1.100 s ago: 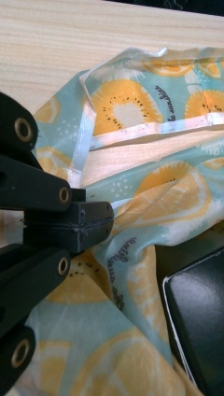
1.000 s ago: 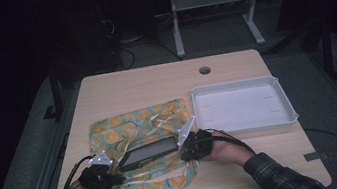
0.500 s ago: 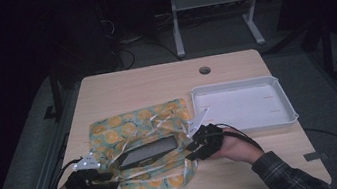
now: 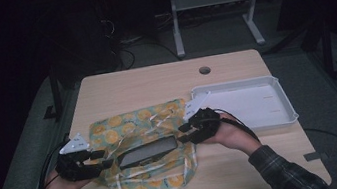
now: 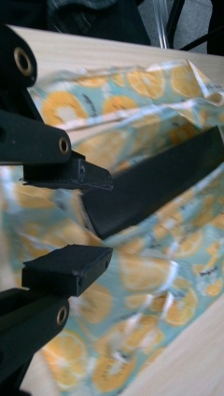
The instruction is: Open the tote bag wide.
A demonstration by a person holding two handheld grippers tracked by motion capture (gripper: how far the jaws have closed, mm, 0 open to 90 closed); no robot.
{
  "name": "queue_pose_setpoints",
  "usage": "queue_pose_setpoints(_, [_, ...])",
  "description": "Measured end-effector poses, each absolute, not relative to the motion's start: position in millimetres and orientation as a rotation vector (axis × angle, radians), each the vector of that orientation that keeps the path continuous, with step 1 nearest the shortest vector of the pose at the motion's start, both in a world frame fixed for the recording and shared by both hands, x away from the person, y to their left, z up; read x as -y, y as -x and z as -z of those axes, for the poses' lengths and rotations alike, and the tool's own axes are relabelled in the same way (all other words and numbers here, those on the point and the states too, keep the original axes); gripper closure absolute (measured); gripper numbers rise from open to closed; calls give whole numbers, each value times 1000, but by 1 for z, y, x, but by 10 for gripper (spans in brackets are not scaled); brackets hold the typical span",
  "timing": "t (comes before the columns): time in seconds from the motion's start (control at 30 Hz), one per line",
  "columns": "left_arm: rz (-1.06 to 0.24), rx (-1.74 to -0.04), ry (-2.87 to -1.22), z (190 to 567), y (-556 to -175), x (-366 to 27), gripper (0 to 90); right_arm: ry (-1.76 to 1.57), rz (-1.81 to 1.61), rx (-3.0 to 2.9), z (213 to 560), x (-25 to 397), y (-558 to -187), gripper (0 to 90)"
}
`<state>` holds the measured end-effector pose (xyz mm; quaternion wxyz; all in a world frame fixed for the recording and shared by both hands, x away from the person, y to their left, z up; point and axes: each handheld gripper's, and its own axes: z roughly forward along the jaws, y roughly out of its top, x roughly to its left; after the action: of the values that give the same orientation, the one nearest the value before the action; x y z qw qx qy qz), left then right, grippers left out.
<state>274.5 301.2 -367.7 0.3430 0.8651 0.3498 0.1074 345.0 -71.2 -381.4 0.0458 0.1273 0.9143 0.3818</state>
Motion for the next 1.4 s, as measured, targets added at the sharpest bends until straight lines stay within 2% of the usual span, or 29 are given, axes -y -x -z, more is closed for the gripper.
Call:
queue_pose_setpoints(0.13, [-293,-946,-2245,370,-286,-299,482,-422,-1153,-2788,381,57,-354,589])
queue_pose_setpoints(0.3, [-297,-987,-2264,381,-296,-298,414,-466,-1039,-2787,391,57,-363,489])
queue_pose_setpoints(0.33, [-295,-992,-2270,384,-297,-298,460,-494,-1026,-2795,393,58,-363,511])
queue_pose_setpoints(0.37, [-294,-995,-2281,386,-297,-298,460,-494,-1026,-2795,393,58,-363,511])
queue_pose_setpoints(0.43, [-293,-997,-2304,389,-298,-298,626,-508,-1006,-2806,398,60,-367,629])
queue_pose_setpoints(0.47, [-292,-997,-2309,390,-299,-298,755,-523,-992,-2815,401,62,-368,763])
queue_pose_setpoints(0.5, [-296,-997,-2317,390,-299,-298,799,-529,-986,-2818,401,62,-368,815])
queue_pose_setpoints(0.53, [-296,-996,-2321,391,-300,-298,836,-513,-983,-2820,402,63,-369,858])
queue_pose_setpoints(0.67, [-327,-1020,-2333,392,-304,-302,882,-493,-972,-2822,402,68,-367,888])
queue_pose_setpoints(0.93, [-425,-1115,-2346,397,-314,-321,891,-493,-928,-2842,406,80,-350,890])
queue_pose_setpoints(1.4, [-442,-1230,-2344,411,-322,-341,893,-469,-834,-2880,422,89,-333,892])
